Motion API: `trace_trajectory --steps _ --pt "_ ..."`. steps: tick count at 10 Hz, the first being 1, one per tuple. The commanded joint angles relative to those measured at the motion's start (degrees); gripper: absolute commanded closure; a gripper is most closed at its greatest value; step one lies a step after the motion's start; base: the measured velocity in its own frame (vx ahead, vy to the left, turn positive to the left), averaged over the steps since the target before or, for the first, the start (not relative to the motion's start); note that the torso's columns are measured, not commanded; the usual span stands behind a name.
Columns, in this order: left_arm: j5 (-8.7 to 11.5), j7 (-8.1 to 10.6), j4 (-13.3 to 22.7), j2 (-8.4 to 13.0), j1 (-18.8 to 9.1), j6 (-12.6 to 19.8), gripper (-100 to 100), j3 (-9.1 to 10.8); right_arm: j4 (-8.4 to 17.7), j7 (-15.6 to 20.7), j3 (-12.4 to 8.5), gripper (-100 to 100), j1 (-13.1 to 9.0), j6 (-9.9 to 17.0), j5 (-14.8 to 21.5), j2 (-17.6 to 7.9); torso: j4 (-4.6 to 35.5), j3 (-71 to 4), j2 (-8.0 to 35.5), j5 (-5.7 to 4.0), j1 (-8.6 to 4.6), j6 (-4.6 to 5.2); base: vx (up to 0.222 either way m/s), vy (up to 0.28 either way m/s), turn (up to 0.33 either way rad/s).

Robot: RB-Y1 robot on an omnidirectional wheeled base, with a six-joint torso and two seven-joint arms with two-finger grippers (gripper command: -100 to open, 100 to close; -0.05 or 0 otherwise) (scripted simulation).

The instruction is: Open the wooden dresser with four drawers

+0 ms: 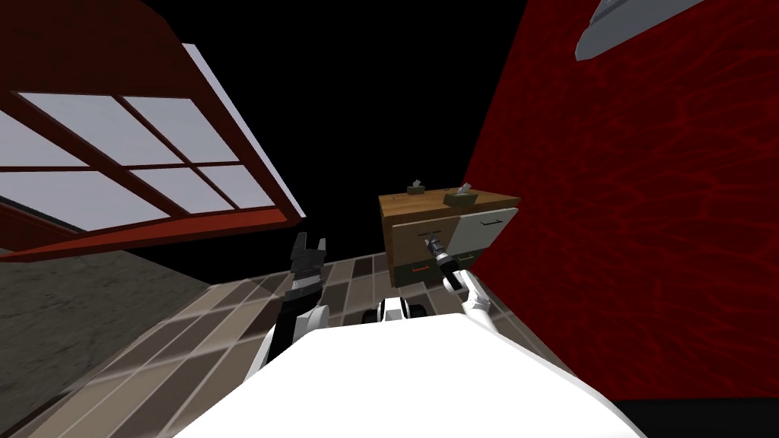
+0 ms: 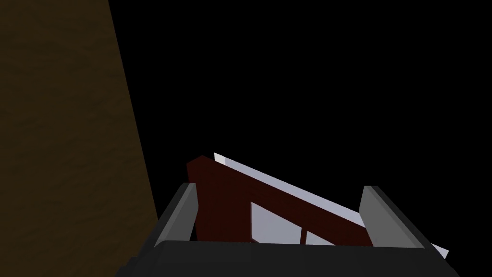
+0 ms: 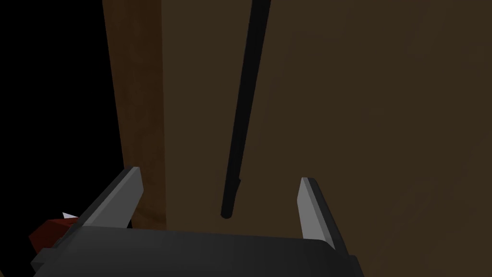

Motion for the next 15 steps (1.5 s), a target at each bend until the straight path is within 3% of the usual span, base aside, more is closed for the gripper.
trace_trajectory --steps 1,2,3,5,6,7,8,9,11,13,14,15 --pt "0.0 0.0 0.0 0.0 0.0 0.0 0 0.0 -0.2 -0.3 0.1 -100 -0.2 0.5 0.2 3.4 0.0 0.0 -0.1 -0.01 -0.02 0.0 -0.007 0.009 0.001" --pt "0.0 0.0 0.0 0.0 0.0 0.0 0 0.0 -0.3 -0.3 0.1 -100 -0.2 0.6 0.2 4.6 0.0 0.0 -0.1 -0.01 -0.03 0.0 0.0 0.0 0.0" --pt "0.0 0.0 0.0 0.0 0.0 0.0 0 0.0 -0.1 -0.2 0.0 -100 -0.3 0.4 0.1 3.9 0.0 0.0 0.0 -0.01 -0.03 0.0 0.0 0.0 0.0" --pt "0.0 0.0 0.0 0.0 0.0 0.0 0 0.0 -0.7 -2.9 -0.7 -100 -1.4 2.7 0.0 1.2 0.0 0.0 -0.1 0.02 0.08 -0.03 0.05 0.041 0.109" --pt "0.0 0.0 0.0 0.0 0.0 0.0 0 0.0 -0.7 -2.0 -0.3 -100 -1.1 2.2 0.2 2.2 0.0 -0.1 -0.1 0.04 0.15 -0.01 0.027 0.026 0.014" --pt "0.0 0.0 0.0 0.0 0.0 0.0 0 0.0 -0.1 -0.4 0.0 100 -0.4 0.6 0.1 3.8 0.0 0.0 0.1 0.01 0.01 0.01 -0.025 -0.02 -0.135" --pt "0.0 0.0 0.0 0.0 0.0 0.0 0 0.01 -0.7 -1.7 0.0 100 -0.7 1.8 0.2 2.8 0.1 0.1 0.2 -0.04 -0.16 0.03 -0.024 -0.007 -0.03" --pt "0.0 0.0 0.0 0.0 0.0 0.0 0 0.01 -0.5 -1.6 0.1 -100 -0.4 1.8 0.2 1.0 0.2 0.1 0.2 0.07 -0.05 -0.01 -0.005 -0.002 0.005" --pt "0.0 0.0 0.0 0.0 0.0 0.0 0 0.0 -0.6 -1.8 0.1 -100 -0.6 2.1 0.3 -0.6 0.0 0.0 0.0 0.03 0.03 -0.01 -0.002 -0.013 -0.002" --pt "0.0 0.0 0.0 0.0 0.0 0.0 0 0.01 -0.5 -3.7 0.2 -100 -1.3 3.3 0.0 1.5 0.0 0.0 0.0 -0.02 -0.09 -0.01 -0.01 -0.059 0.005" --pt "0.0 0.0 0.0 0.0 0.0 0.0 0 0.01 -0.6 -3.2 0.2 -100 -1.1 3.0 0.0 0.7 0.0 0.0 0.0 -0.03 -0.08 -0.01 -0.004 -0.03 0.004" --pt "0.0 0.0 0.0 0.0 0.0 0.0 0 0.01 -0.9 -5.0 -0.3 -100 -1.6 4.2 -0.2 -1.0 0.0 0.0 0.0 0.02 0.08 0.0 0.032 0.016 0.101"
